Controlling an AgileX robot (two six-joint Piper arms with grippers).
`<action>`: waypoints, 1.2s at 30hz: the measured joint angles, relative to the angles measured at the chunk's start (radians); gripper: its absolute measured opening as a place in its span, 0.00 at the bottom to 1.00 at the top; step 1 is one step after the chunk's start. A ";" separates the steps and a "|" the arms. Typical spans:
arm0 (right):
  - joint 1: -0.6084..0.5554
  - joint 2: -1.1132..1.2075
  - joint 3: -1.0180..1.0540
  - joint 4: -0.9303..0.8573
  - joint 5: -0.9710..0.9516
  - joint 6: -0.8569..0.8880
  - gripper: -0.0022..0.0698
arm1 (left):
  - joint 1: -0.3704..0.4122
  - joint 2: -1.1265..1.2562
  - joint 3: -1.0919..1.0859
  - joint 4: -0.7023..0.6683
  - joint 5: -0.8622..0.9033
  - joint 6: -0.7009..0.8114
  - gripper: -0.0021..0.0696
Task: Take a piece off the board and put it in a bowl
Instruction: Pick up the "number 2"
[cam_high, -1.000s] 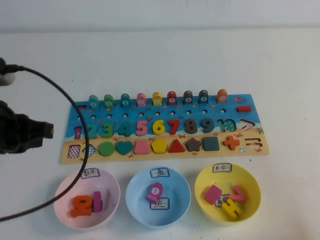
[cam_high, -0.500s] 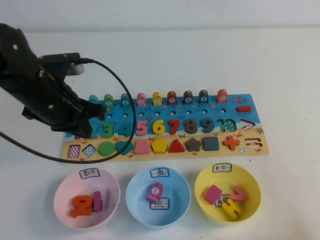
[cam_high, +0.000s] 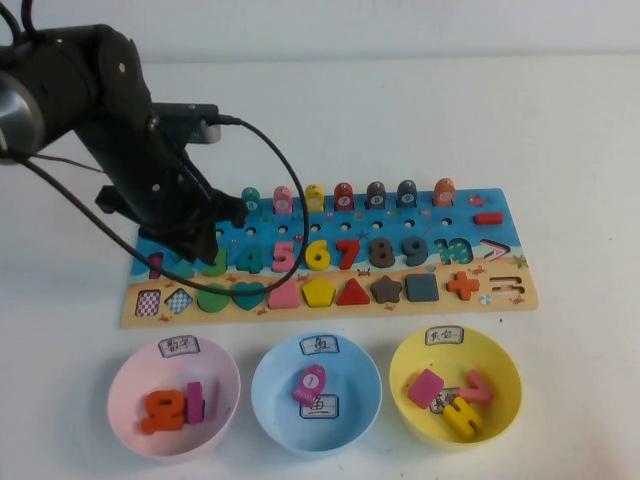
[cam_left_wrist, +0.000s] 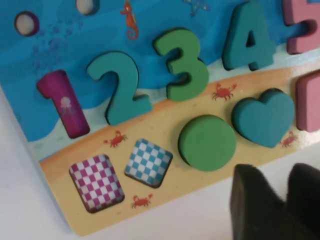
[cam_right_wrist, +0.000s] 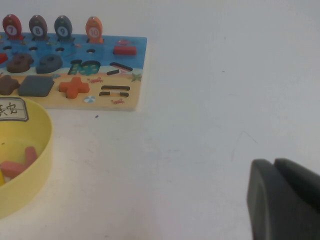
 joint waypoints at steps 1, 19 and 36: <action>0.000 0.000 0.000 0.000 0.000 0.000 0.01 | 0.000 0.017 -0.016 0.000 0.010 0.000 0.22; 0.000 0.000 0.000 0.000 0.000 0.000 0.01 | 0.002 0.121 -0.074 0.207 0.028 -0.216 0.43; 0.000 0.000 0.000 0.000 0.000 0.000 0.01 | 0.030 0.121 -0.074 0.190 -0.051 -0.216 0.55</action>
